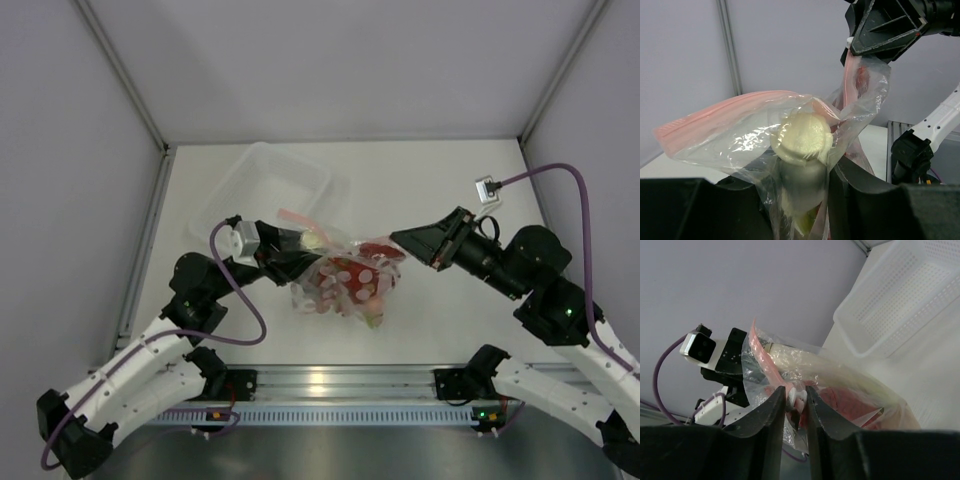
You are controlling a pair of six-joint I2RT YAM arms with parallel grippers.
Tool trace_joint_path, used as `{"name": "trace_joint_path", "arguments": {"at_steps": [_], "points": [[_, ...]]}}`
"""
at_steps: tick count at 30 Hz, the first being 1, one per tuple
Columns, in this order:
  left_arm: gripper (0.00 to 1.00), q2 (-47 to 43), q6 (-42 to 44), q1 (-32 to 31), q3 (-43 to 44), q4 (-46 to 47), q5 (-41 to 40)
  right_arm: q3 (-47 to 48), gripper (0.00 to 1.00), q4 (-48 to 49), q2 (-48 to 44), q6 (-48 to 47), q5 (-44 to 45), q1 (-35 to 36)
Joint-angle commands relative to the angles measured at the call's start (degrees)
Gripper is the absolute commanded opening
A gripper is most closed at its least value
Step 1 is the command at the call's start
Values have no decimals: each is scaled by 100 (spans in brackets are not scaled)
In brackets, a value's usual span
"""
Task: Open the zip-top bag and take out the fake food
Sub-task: Pick up the zipper food storage bag at the center of the board.
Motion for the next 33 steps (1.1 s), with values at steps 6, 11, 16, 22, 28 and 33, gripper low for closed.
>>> {"name": "trace_joint_path", "arguments": {"at_steps": [6, 11, 16, 22, 28, 33], "points": [[0, 32, 141, 8, -53, 866, -574, 20, 12, 423, -163, -292, -8, -57], [0, 155, -175, 8, -97, 866, -759, -339, 0, 1088, -426, -1161, 185, -48], [8, 322, -527, 17, -88, 866, -584, -780, 0, 1750, -673, -2664, 27, -48], [71, 348, -747, 8, -202, 858, -425, -1052, 0, 2214, -611, -3597, -299, -57], [98, 147, -387, 8, 131, -632, -1723, -1132, 0, 2321, -409, -4265, -114, -48], [98, -3, 70, 8, 843, -1339, -1868, -1193, 0, 2304, -365, -4581, -675, -48]]}}
